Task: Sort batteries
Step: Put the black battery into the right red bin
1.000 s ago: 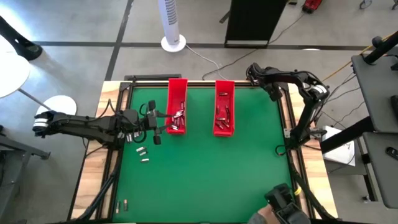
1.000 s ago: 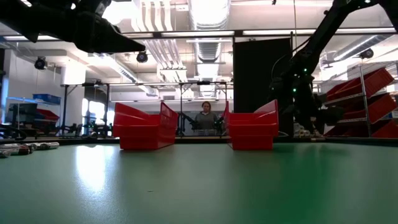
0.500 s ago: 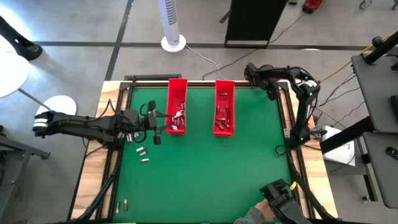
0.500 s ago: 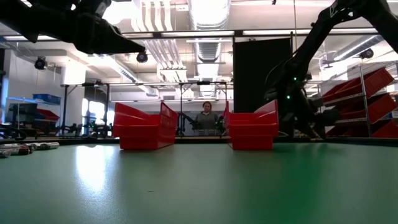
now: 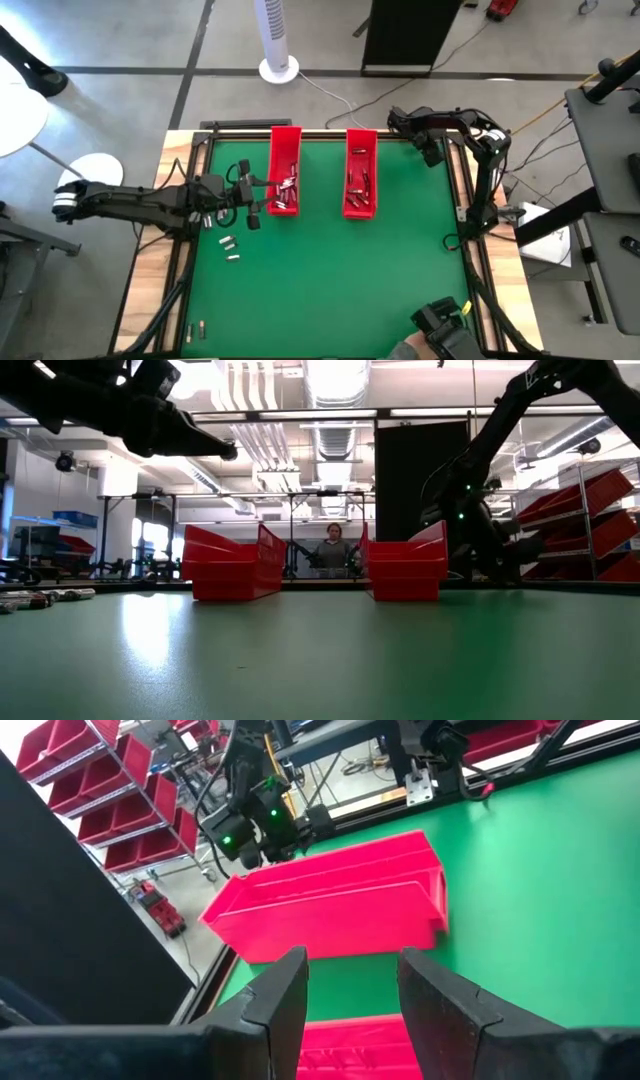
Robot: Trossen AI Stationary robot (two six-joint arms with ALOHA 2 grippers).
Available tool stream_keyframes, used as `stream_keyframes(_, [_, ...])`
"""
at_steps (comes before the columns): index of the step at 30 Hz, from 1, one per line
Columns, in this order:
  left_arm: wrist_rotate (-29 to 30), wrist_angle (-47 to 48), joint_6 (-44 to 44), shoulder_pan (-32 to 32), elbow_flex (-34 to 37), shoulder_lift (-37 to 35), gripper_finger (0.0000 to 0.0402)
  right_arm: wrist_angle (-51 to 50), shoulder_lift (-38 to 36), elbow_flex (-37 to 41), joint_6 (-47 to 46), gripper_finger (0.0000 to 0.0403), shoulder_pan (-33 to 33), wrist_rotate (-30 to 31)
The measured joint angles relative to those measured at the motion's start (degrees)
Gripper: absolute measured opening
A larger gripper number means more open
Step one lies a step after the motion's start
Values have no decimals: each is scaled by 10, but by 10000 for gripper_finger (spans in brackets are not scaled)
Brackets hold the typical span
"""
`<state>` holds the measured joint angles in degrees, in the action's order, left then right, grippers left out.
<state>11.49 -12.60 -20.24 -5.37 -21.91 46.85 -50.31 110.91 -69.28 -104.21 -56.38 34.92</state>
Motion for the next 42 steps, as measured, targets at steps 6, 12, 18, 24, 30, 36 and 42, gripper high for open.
stream_keyframes(6, [0,-1,2,0,0,0,136,-14,-24,0,-12,144,11,11])
stream_keyframes(12, [0,-3,2,0,0,0,136,-15,-31,0,-9,155,11,22])
stream_keyframes(18, [0,-3,2,0,0,0,136,0,-21,4,-1,156,-3,26])
stream_keyframes(24, [0,-3,2,0,0,0,136,42,-11,12,-2,145,-10,30])
stream_keyframes(30, [0,-2,0,0,0,0,136,54,-12,14,-2,137,-10,31])
stream_keyframes(36, [0,-1,0,0,0,0,136,56,-17,14,2,142,-9,24])
stream_keyframes(42, [0,-1,0,0,0,0,136,62,-13,22,5,151,-10,31])
